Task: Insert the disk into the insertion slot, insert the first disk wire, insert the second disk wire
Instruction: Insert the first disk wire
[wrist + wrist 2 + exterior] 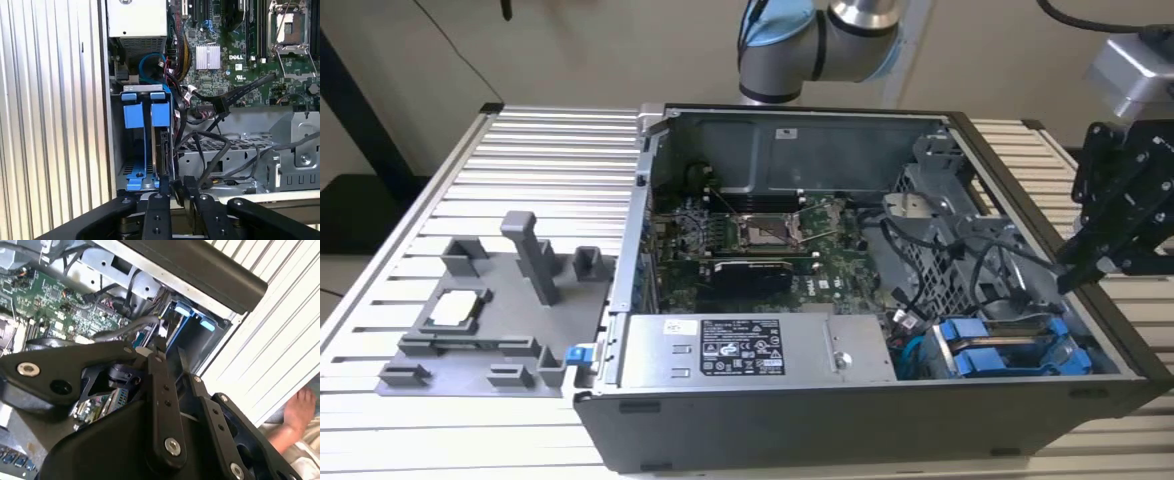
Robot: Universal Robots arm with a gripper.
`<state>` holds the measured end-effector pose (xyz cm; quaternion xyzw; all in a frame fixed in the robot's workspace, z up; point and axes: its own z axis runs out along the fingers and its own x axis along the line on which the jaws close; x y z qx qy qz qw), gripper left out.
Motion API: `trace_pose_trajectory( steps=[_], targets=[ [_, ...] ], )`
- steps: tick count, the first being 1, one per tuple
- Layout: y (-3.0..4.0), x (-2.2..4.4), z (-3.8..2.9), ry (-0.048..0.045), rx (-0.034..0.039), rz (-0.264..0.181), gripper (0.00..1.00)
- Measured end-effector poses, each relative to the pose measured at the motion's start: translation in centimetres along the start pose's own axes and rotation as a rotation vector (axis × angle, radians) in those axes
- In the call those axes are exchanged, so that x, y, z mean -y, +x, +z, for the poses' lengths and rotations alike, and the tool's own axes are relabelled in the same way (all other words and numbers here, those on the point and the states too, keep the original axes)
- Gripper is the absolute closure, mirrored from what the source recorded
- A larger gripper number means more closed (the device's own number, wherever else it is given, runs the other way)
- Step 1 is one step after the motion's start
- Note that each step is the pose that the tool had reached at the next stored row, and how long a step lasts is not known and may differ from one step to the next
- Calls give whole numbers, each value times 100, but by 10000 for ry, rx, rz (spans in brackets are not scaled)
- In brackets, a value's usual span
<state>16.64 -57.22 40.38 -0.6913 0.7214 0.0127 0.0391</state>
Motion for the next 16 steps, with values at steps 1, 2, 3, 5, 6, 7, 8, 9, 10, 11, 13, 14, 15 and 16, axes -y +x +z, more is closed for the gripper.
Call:
trace_pose_trajectory(
  steps=[1, 2, 3, 5, 6, 7, 8, 9, 10, 11, 13, 14, 15, 16],
  targets=[
    [-1, -1, 0, 176, 8, -39, 74],
    [-3, -2, 2, 364, 18, -81, 74],
    [-5, -3, 2, 534, 25, -120, 74],
    [-6, -10, 11, 814, 42, -203, 74],
    [-6, -14, 19, 890, 49, -259, 74],
    [-5, -19, 31, 933, 57, -316, 74],
    [-6, -25, 45, 968, 63, -384, 74],
    [-6, -31, 58, 994, 68, -447, 74],
    [-6, -36, 72, 1015, 73, -510, 74],
    [-6, -42, 84, 1035, 77, -575, 74],
    [-5, -53, 110, 1077, 88, -693, 74],
    [-4, -59, 121, 1099, 93, -748, 74],
    [-3, -66, 133, 1121, 97, -803, 74],
    [-3, -73, 145, 1150, 102, -854, 74]
  ],
)
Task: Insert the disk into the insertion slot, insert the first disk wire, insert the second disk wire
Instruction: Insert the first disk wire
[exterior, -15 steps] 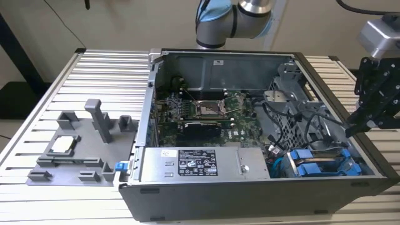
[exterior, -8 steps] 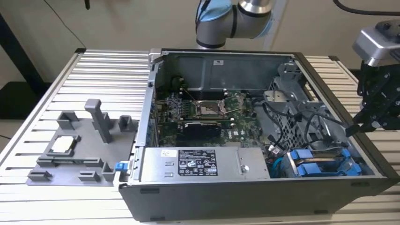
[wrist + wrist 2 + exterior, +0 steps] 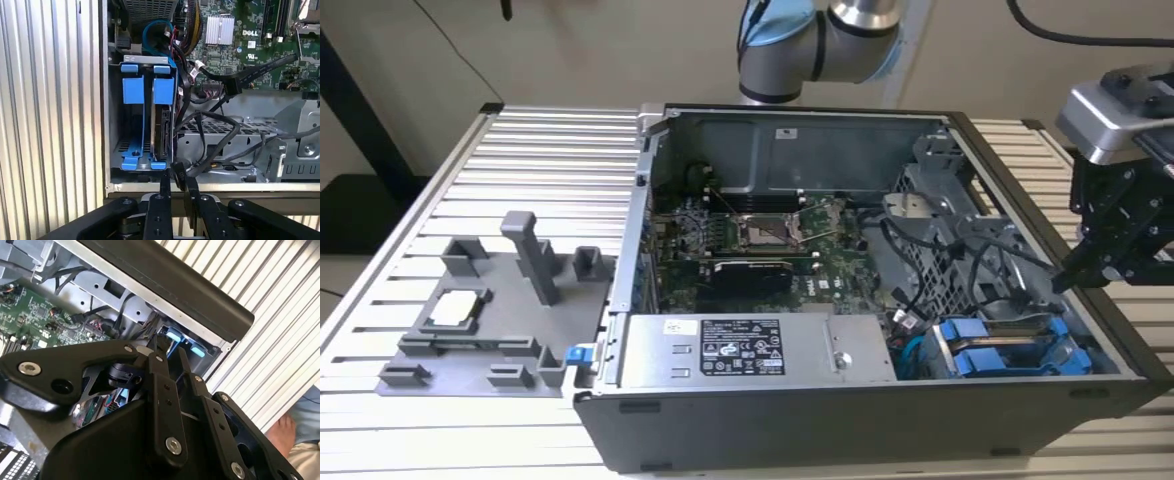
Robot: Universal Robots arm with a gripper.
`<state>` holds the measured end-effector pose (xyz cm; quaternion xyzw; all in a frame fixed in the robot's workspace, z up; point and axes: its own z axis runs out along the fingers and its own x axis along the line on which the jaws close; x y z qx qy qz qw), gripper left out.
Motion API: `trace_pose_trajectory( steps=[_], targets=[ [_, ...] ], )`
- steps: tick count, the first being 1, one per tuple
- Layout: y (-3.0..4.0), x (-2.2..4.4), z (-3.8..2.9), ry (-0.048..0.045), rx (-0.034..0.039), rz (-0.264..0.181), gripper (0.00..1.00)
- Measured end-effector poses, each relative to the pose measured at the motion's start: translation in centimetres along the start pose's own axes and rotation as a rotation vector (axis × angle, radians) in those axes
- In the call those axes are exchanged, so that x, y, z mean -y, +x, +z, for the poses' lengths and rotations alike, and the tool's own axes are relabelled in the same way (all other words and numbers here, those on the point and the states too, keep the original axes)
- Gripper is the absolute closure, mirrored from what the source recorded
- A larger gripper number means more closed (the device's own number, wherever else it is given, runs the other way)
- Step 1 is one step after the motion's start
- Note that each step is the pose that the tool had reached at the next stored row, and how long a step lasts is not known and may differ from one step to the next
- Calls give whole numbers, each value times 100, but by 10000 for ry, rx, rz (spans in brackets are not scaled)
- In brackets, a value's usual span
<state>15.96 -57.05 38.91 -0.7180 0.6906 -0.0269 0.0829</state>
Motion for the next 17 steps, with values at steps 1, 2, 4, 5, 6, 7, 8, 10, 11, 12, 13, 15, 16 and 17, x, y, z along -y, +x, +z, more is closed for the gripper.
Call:
trace_pose_trajectory(
  steps=[1, 2, 4, 5, 6, 7, 8, 10, 11, 12, 13, 15, 16, 17],
  targets=[
    [0, -7, 3, 23, 10, -50, 74],
    [0, -13, 2, 31, 16, -97, 74],
    [-1, -28, 7, 90, 28, -192, 74],
    [-1, -39, 9, 115, 29, -230, 74],
    [-3, -55, 8, 127, 20, -260, 74],
    [-3, -77, 5, 133, 1, -284, 74],
    [-4, -93, 4, 143, -18, -301, 74],
    [-5, -117, -1, 202, -100, -350, 74],
    [-5, -129, -2, 279, -151, -372, 74],
    [-6, -139, -3, 372, -193, -391, 74],
    [-6, -152, -4, 471, -228, -409, 74],
    [-8, -179, -7, 657, -246, -437, 74],
    [-8, -200, -11, 778, -255, -447, 74],
    [-10, -231, -16, 909, -264, -457, 74]
  ],
)
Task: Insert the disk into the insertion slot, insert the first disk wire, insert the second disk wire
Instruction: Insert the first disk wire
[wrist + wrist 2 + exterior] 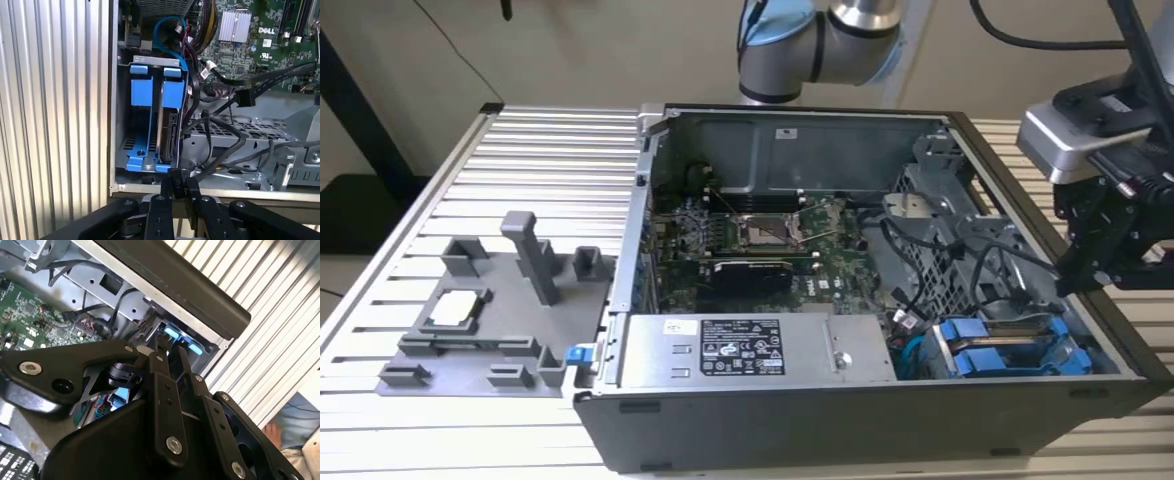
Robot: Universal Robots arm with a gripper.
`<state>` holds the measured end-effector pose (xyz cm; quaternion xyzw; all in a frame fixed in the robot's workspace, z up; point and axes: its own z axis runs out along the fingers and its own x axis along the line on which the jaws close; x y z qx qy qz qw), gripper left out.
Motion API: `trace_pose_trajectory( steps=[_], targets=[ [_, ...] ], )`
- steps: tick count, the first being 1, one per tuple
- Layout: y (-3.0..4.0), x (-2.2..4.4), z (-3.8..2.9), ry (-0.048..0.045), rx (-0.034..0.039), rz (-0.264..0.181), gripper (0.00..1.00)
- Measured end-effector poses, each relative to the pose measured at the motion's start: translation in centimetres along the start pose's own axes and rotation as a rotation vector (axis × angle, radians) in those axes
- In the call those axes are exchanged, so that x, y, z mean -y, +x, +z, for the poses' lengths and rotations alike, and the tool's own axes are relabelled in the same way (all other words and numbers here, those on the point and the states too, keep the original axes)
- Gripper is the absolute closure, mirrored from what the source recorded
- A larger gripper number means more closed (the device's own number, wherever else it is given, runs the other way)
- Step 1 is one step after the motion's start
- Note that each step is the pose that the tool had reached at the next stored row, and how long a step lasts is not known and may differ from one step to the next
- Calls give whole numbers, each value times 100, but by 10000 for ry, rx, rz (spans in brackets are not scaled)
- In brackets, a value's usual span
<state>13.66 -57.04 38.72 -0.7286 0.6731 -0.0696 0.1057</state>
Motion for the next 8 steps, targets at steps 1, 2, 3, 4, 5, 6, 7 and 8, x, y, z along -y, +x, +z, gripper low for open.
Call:
trace_pose_trajectory(
  steps=[1, 2, 3, 4, 5, 6, 7, 8],
  targets=[
    [-3, -33, -7, 122, -12, -7, 74],
    [-5, -66, -15, 207, -30, -16, 74],
    [-8, -98, -22, 267, -50, -24, 74],
    [-12, -123, -25, 301, -101, -39, 74],
    [-19, -140, -23, 335, -159, -55, 74],
    [-28, -150, -18, 382, -196, -67, 74],
    [-37, -157, -10, 437, -220, -77, 74],
    [-43, -163, -2, 490, -238, -86, 74]
  ],
)
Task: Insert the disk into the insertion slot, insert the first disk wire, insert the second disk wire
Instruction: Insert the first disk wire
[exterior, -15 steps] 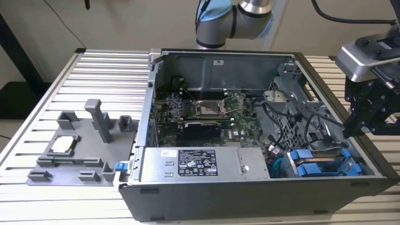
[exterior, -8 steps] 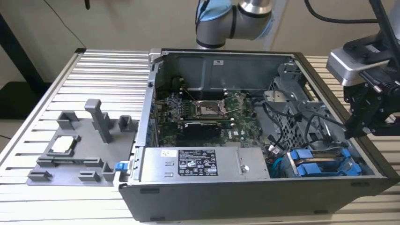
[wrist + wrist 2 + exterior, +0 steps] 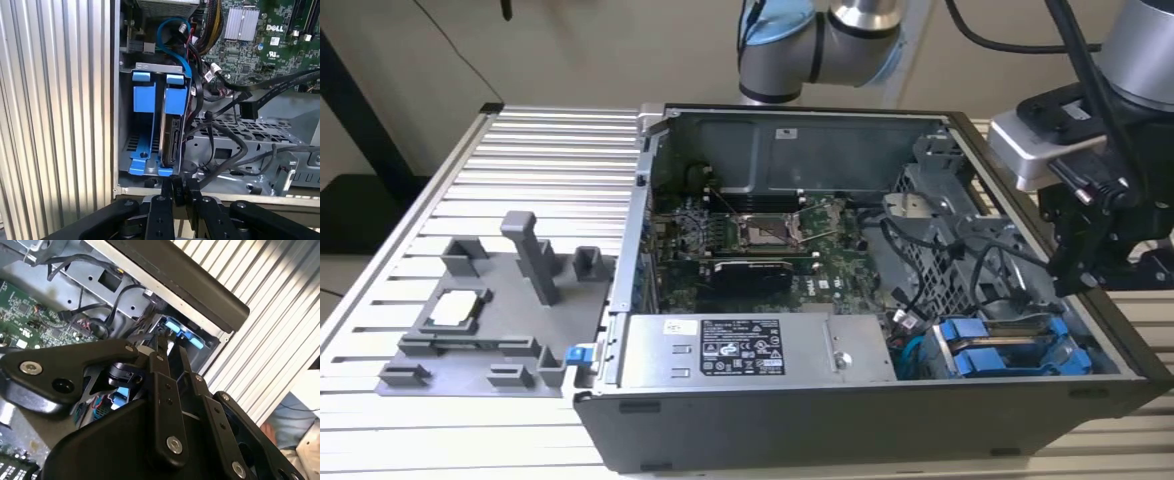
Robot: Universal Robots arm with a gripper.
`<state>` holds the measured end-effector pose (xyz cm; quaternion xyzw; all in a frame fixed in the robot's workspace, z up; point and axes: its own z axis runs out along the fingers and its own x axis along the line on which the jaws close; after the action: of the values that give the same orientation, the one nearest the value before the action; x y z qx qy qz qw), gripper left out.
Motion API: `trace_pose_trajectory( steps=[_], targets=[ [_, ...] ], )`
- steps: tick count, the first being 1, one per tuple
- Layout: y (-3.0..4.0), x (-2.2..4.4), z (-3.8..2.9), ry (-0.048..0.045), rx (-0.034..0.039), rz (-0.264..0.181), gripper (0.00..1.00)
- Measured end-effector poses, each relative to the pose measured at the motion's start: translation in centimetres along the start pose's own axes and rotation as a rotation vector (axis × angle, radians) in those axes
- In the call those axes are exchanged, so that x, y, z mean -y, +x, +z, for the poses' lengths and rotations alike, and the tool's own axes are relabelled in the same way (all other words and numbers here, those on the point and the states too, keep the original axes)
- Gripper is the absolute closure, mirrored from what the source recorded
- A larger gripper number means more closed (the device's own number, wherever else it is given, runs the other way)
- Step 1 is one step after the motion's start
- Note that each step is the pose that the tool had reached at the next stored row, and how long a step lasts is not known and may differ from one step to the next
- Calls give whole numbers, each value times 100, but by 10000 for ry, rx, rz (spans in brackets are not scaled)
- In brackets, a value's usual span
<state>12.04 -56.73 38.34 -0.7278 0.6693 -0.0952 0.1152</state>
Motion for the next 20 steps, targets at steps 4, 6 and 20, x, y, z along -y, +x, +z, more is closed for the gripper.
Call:
trace_pose_trajectory(
  steps=[4, 6, 20],
  targets=[
    [-11, -7, 15, 62, -29, -13, 74],
    [-12, -10, 21, 95, -33, -13, 74],
    [-13, -11, 51, 90, -95, -32, 81]
  ],
)
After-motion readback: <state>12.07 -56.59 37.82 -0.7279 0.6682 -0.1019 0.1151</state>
